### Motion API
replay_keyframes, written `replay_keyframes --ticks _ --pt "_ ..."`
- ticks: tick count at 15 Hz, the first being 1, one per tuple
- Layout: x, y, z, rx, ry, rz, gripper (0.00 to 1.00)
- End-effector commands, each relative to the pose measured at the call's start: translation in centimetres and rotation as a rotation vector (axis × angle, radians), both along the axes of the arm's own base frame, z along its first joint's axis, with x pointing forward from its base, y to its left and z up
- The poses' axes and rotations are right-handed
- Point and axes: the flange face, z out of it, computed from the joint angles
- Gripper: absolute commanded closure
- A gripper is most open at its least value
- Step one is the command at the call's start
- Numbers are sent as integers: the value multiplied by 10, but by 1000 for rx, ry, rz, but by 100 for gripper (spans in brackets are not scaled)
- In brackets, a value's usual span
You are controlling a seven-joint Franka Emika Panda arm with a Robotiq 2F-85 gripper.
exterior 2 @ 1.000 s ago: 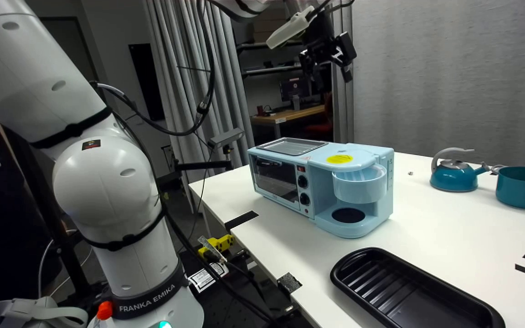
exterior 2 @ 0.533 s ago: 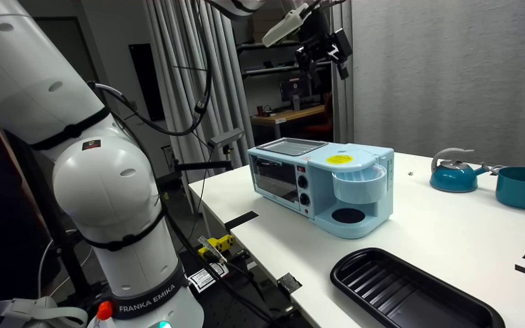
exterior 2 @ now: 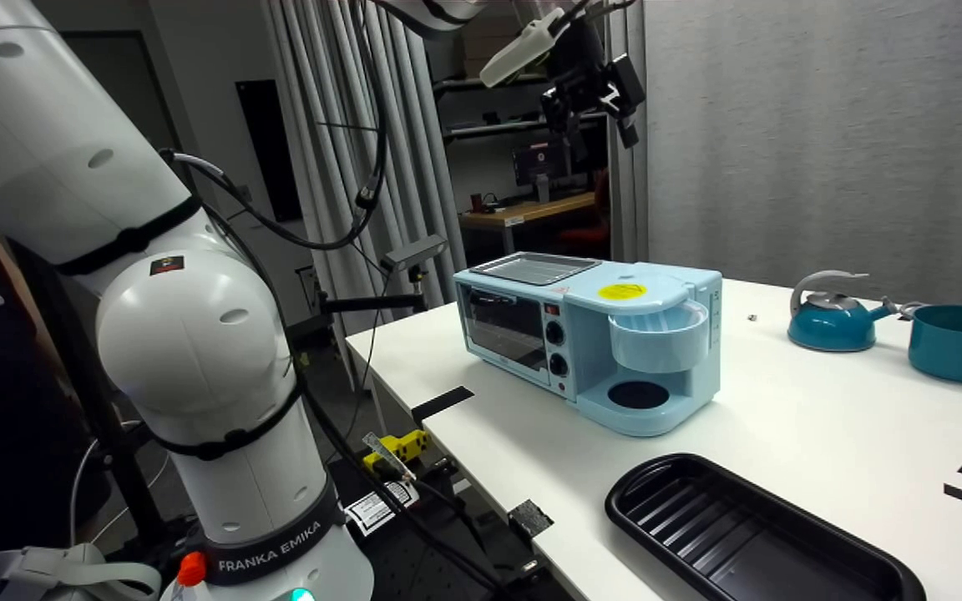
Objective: Press the button on the top right side of the breakfast station
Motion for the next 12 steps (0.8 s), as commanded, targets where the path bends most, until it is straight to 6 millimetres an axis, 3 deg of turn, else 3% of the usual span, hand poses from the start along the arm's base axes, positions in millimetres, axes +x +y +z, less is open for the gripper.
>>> replay_keyframes --ticks 1,12 --pt "0 0 1 0 1 0 0" --pt "1 -22 8 -113 -67 -179 0"
